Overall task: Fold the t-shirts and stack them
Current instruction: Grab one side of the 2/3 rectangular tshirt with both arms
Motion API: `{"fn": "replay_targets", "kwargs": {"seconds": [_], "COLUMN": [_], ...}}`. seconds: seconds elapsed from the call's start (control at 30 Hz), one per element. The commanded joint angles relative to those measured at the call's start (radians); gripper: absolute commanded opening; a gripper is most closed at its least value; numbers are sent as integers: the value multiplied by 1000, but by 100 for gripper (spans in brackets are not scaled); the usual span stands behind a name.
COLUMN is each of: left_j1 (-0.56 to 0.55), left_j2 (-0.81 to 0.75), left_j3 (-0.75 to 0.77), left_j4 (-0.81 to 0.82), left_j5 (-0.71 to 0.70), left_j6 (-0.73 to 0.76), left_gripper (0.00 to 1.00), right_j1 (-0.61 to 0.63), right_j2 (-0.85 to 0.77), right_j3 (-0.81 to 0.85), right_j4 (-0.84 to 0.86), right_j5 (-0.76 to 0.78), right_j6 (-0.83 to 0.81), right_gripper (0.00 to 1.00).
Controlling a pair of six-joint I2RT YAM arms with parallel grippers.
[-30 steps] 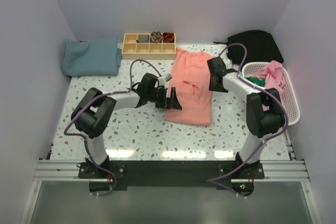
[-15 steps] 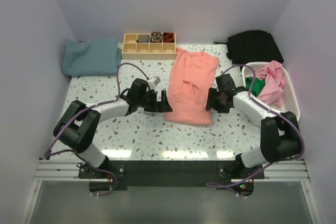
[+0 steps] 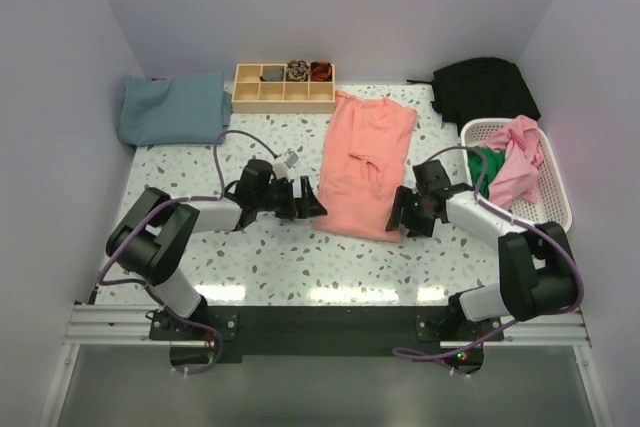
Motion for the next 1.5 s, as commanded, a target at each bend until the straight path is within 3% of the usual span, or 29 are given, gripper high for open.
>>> {"fn": "replay_targets", "kwargs": {"seconds": [0.0,0.1,0.43,0.57,0.9,0.97,1.07,1.3,1.47], "left_j1": [12,12,11,9,0,0,-3,-94,-205], "left_j2": [96,130,153,190,245,242,215,54,-89], "left_j3": [-53,-60,-98,-104,-77,-77,-77,-121,-217], "left_j4": [158,196,140,172,239,230,183,-32,-86], "left_j5": [125,162,162,179,187,185,190,104,45], "left_j6": [-65,-84,-50,-62,-111,-108,-90,-21,-71], "left_gripper": [99,89,77,63,13,0,0,0,0], "right_j1": [-2,-2,-2,-1,-1,-1,-2,1,13], "right_j2": [-34,-45,-22,19,16,-1,-21,-215,-412], "right_j3": [-30,-42,-79,-98,-133,-136,-144,-222,-283], "right_j4": [31,30,95,155,204,206,197,73,-21], "right_j5": [-42,-42,-80,-128,-132,-134,-142,-140,-171], "right_j6": [37,46,86,112,121,118,113,136,142], "right_gripper": [64,64,64,62,39,18,0,0,0]}}
